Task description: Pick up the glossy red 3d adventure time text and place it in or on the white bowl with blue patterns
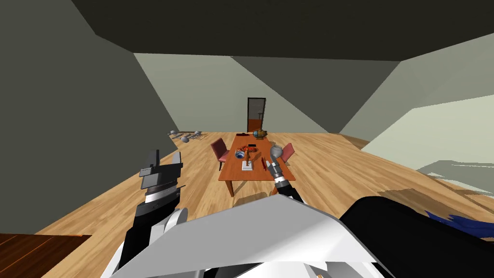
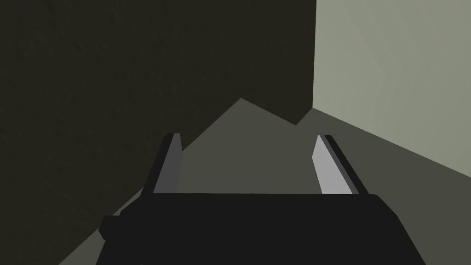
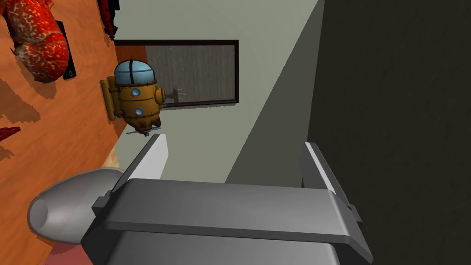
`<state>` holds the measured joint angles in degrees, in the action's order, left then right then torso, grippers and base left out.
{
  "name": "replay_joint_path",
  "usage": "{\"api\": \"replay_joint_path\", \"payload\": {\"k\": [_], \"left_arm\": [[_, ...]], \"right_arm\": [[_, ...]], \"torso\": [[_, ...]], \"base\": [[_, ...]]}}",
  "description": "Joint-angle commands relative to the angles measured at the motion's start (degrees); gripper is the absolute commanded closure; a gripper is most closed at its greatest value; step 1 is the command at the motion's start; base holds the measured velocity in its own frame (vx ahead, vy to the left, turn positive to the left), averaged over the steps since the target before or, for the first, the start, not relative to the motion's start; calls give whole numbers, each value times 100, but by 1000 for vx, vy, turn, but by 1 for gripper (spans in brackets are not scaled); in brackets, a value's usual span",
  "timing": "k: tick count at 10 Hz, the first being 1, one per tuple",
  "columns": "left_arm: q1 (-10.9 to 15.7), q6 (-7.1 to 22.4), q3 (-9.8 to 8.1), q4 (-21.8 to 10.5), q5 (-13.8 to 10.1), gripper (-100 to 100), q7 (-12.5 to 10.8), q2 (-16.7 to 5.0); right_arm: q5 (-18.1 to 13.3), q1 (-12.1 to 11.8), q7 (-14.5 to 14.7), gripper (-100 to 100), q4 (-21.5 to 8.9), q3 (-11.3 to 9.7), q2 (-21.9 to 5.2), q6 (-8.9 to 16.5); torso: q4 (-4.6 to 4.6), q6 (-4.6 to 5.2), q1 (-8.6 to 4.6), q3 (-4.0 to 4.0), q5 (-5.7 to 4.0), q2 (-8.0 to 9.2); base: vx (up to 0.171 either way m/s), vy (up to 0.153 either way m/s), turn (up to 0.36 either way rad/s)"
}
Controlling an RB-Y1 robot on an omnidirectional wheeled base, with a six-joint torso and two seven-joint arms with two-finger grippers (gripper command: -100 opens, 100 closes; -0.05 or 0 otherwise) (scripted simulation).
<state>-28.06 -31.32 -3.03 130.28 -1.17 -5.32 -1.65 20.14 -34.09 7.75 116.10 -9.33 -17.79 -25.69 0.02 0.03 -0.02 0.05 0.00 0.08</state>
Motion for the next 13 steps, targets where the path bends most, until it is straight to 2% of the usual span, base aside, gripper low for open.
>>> {"api": "replay_joint_path", "payload": {"k": [1,2,3,6,7,9,10,11,12,13], "left_arm": [[0,0,0,0,0,0,0,0],[1,0,1,0,0,0,0,0],[1,0,1,0,0,0,0,0],[1,0,1,0,0,0,0,0],[1,0,1,0,0,0,0,0],[0,0,0,0,0,0,0,0],[1,0,0,0,0,0,0,0],[-1,0,-1,0,0,0,0,0],[0,0,0,0,0,0,0,0],[-1,0,-1,0,0,0,0,0]], "right_arm": [[286,-49,71,-100,-227,-64,-279,98],[437,-110,164,-100,-393,-154,-414,189],[523,-110,164,-100,-393,-154,-483,189],[1101,-295,440,-100,-897,-430,-1091,482],[1185,-295,440,-100,-897,-430,-1093,482],[1547,-408,617,-100,-1239,-621,-1452,696],[1615,-408,617,-100,-1239,-621,-1493,696],[1825,-461,701,-100,-1410,-718,-1695,808],[1825,-461,701,-100,-1410,-718,-1695,808],[2031,-510,782,-100,-1580,-816,-1898,923]], "torso": [[0,0,0,0,0,0],[0,-4,1,0,0,0],[0,-5,3,1,1,2],[0,-5,2,1,0,2],[1,-4,2,3,1,6],[0,-1,0,1,0,2],[0,-4,1,0,1,0],[0,3,-3,0,0,-1],[0,-1,-3,0,0,0],[0,3,-5,-1,-1,-2]], "base": [[-20,15,238],[-25,22,428],[-16,10,135],[-28,21,378],[-23,7,107],[-17,19,328],[-12,5,158],[-12,9,234],[-8,4,140],[-5,8,302]]}}
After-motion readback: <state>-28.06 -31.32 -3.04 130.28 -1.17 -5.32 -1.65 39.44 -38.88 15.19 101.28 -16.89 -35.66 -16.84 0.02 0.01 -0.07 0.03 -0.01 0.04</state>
